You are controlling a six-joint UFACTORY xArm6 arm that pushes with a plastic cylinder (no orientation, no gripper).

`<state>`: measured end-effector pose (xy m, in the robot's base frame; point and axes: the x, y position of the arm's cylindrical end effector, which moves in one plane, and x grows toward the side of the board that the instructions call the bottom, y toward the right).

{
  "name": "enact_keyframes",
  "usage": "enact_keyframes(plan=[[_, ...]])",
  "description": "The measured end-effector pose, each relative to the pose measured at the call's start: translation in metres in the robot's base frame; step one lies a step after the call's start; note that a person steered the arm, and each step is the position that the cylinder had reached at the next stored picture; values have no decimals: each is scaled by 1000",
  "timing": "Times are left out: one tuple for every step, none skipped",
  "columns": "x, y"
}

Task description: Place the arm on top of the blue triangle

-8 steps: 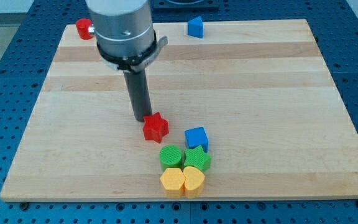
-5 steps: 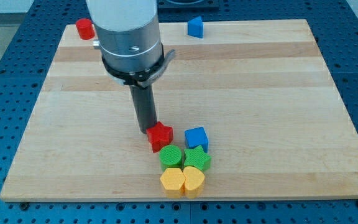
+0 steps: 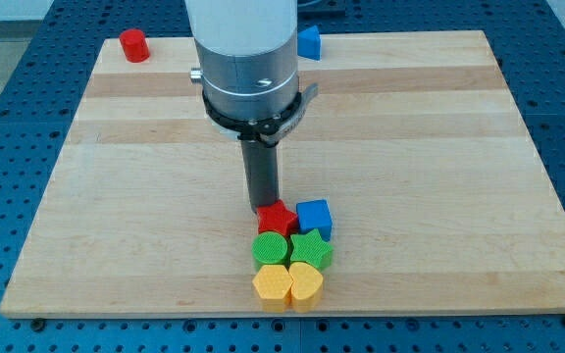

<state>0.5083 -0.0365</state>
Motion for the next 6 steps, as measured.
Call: enact_keyframes(plan=[[-17,-4],[-59,-1],[-109,61],[-172,121],[-222,156],[-276,173]])
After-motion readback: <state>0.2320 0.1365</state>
